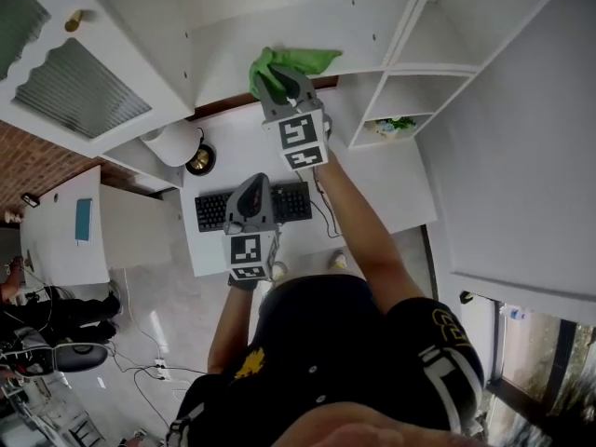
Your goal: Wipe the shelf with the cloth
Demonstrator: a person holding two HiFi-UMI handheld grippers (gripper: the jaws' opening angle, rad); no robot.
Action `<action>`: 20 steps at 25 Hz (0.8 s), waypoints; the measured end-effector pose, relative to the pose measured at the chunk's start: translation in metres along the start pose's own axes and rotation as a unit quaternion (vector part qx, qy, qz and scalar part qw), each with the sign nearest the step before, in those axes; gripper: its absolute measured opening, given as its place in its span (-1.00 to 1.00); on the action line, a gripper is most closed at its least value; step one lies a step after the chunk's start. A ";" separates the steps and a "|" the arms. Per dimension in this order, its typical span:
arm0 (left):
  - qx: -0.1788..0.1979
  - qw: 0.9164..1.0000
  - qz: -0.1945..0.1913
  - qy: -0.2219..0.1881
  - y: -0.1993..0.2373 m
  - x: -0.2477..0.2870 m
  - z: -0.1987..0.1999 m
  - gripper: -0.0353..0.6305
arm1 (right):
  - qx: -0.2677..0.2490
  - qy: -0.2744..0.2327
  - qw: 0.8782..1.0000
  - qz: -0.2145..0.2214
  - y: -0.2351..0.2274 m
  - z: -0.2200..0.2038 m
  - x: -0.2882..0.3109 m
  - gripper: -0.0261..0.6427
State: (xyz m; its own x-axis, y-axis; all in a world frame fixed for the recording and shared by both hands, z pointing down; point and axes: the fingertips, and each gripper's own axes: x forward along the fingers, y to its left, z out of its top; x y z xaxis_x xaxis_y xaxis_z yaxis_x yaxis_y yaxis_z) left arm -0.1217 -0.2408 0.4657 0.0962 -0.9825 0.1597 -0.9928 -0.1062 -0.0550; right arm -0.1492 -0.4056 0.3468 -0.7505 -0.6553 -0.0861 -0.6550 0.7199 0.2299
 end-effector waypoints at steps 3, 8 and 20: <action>0.004 1.000 0.001 0.004 -0.012 0.006 0.002 -0.84 | 0.001 -0.003 1.000 -0.001 -0.011 -0.002 -0.009 -0.74; 0.012 1.000 -0.007 0.010 -0.030 0.018 0.005 -0.84 | 0.003 -0.005 1.000 -0.007 -0.033 -0.004 -0.019 -0.74; 0.020 0.999 -0.046 0.013 -0.086 0.039 0.005 -0.84 | 0.014 0.005 0.996 -0.086 -0.144 -0.023 -0.068 -0.74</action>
State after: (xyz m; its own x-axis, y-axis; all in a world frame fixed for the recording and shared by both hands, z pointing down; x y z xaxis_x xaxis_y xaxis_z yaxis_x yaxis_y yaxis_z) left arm -0.0325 -0.2705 0.4720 0.1852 -0.9637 0.1923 -0.9761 -0.2030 -0.0771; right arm -0.0018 -0.4695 0.3423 -0.6268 -0.7711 -0.1120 -0.7755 0.6034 0.1858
